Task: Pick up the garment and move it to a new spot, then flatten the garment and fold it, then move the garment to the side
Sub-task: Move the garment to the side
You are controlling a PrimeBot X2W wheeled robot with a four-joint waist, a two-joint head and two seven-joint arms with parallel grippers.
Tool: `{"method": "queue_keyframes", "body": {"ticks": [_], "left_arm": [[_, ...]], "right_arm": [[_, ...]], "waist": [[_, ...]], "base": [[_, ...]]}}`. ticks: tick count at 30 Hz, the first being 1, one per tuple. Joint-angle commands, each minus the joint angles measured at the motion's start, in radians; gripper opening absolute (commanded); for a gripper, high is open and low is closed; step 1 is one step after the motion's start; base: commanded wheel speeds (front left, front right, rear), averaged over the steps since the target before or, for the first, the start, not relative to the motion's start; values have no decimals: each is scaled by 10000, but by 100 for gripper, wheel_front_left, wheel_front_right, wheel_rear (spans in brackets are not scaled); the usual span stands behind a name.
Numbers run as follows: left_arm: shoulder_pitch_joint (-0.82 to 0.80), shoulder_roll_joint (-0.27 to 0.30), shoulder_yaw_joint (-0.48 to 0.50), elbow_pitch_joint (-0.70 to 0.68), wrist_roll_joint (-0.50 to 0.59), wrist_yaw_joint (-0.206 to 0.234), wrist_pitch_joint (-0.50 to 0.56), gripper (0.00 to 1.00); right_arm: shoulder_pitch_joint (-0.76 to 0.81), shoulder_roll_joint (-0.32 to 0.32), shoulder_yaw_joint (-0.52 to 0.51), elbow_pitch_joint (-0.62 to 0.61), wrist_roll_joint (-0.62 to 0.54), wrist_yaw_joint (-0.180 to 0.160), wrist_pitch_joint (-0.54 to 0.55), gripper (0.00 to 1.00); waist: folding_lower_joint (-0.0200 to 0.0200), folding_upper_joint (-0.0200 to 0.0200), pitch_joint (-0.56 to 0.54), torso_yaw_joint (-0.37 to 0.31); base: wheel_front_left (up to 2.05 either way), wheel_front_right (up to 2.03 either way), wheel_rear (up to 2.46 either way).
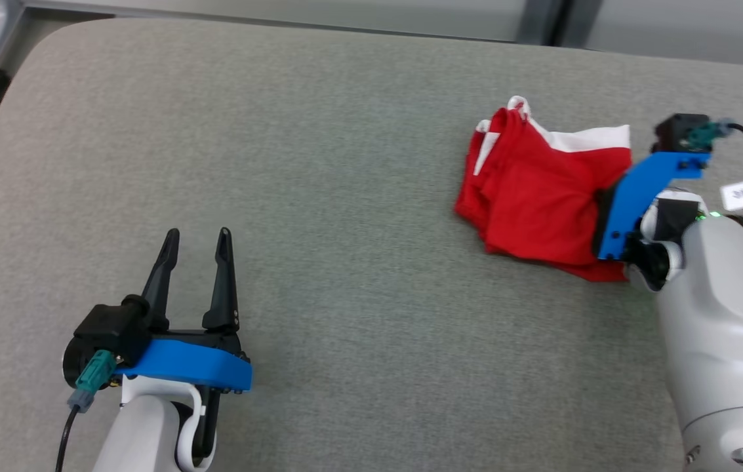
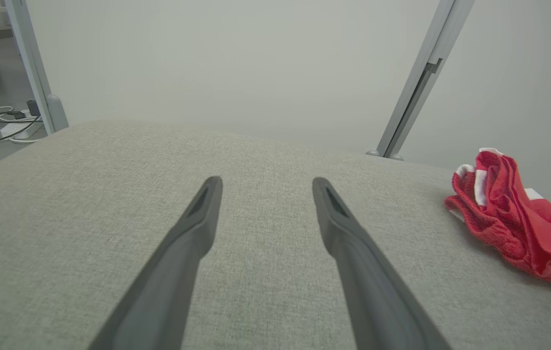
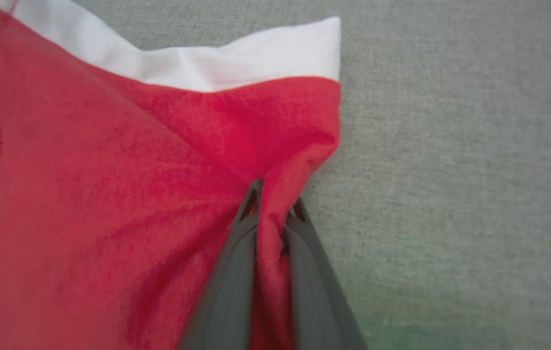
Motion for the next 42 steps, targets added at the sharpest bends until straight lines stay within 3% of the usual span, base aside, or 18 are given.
{"method": "queue_keyframes", "body": {"ticks": [1, 6, 11, 16, 20, 26, 32, 38, 39, 40, 42], "left_arm": [[-19, 22, 65, -26, 50, -33, -41, 100], [178, 164, 329, -174, 129, -16, -39, 100], [104, 227, 467, -403, 216, -7, -39, 100], [-301, 245, 434, -527, 321, -39, -39, 100], [-506, 270, 249, -683, 408, -51, -39, 100], [-886, 441, 45, -817, 469, -88, 101, 100], [-1291, 609, -199, -1034, 491, -119, 259, 100], [-1558, 742, -340, -1190, 514, -125, 381, 100], [-1592, 764, -353, -1187, 503, -128, 374, 100], [-1624, 793, -371, -1169, 492, -128, 366, 100], [-1623, 820, -392, -1124, 472, -121, 357, 100]], "right_arm": [[-29, 27, 358, 120, -101, -3, -12, 0], [-678, -119, 2716, -290, 438, -1, -34, 0], [-1141, -930, 5251, -1119, 1687, -3, 338, 0], [-1405, -2342, 6975, -2403, 3310, -3, 1135, 0], [-1589, -3765, 7861, -3354, 3945, -1, 1631, 0], [-1431, -5611, 8294, -4044, 4124, -3, 1546, 0], [-1268, -6924, 8265, -3924, 3018, -5, 451, 0], [-1014, -6888, 6929, -2911, 1650, -5, -1077, 0], [-976, -6777, 6646, -2671, 1438, -5, -1274, 29], [-899, -6659, 6345, -2409, 1174, -5, -1419, 100], [-802, -6339, 5783, -2087, 785, -3, -1761, 100]], "waist": [[-1, 0, -203, -337], [-1, 0, -409, -1408], [-1, 0, -332, -2556], [-1, 0, -32, -3413], [-1, 0, 297, -3967], [-1, 0, 956, -4337], [-1, 0, 1738, -4191], [-1, 0, 2265, -3900], [-1, 0, 2300, -3866], [-1, 0, 2316, -3828], [-1, 0, 2278, -3779]], "base": [[0, 0, 0], [0, 0, 0], [0, 0, 0], [0, 0, 0], [0, 0, 0], [0, 0, 0], [0, 0, 0], [0, 0, 0], [0, 0, 0], [0, 0, 0], [0, 0, 0]]}}
